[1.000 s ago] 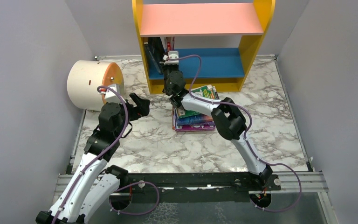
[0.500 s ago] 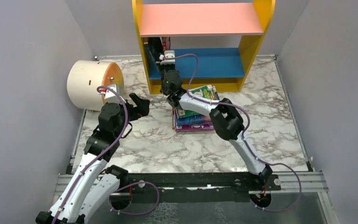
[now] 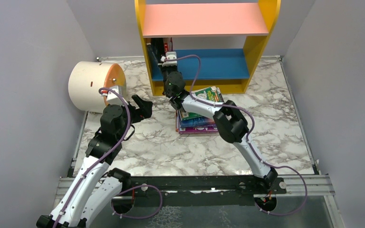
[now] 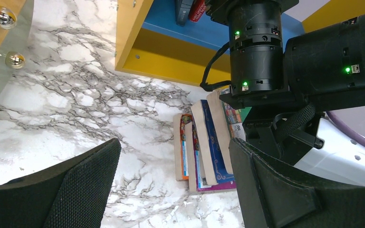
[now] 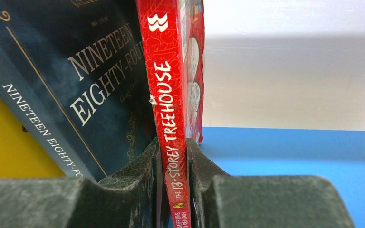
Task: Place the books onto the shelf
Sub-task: Place the book on the shelf.
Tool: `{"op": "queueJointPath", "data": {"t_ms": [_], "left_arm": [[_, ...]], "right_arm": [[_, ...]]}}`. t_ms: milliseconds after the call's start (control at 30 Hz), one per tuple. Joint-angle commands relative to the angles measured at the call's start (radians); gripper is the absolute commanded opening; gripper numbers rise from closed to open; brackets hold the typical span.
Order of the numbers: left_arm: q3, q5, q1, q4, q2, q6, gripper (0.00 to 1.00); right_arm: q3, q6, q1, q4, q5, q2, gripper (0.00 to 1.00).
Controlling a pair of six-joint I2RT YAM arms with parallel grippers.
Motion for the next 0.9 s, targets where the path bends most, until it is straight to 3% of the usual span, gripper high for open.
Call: {"op": "queueJointPath", "data": {"t_ms": [0,433,633,867], "left_arm": [[-0.009,-0.027,0.005,0.003,-0.012,0.014,0.78],[-0.012,-0.026,0.005,0.005,-0.012,0.012,0.78],[-0.015,-0.026,0.005,0.003,-0.017,0.009,0.78],[-0.015,-0.027,0.006,0.001,-0.020,0.008,0.78]], "right_arm": [[0.021,-0.026,0.020,0.018,-0.054,0.010,0.19],[0.047,-0.161,0.046,0.064,-0.044,0.039,0.20],[0.041,-0.165,0.046,0.057,-0.044,0.031,0.33],[0.015,-0.160,0.046,0.075,-0.034,0.013,0.37]]}}
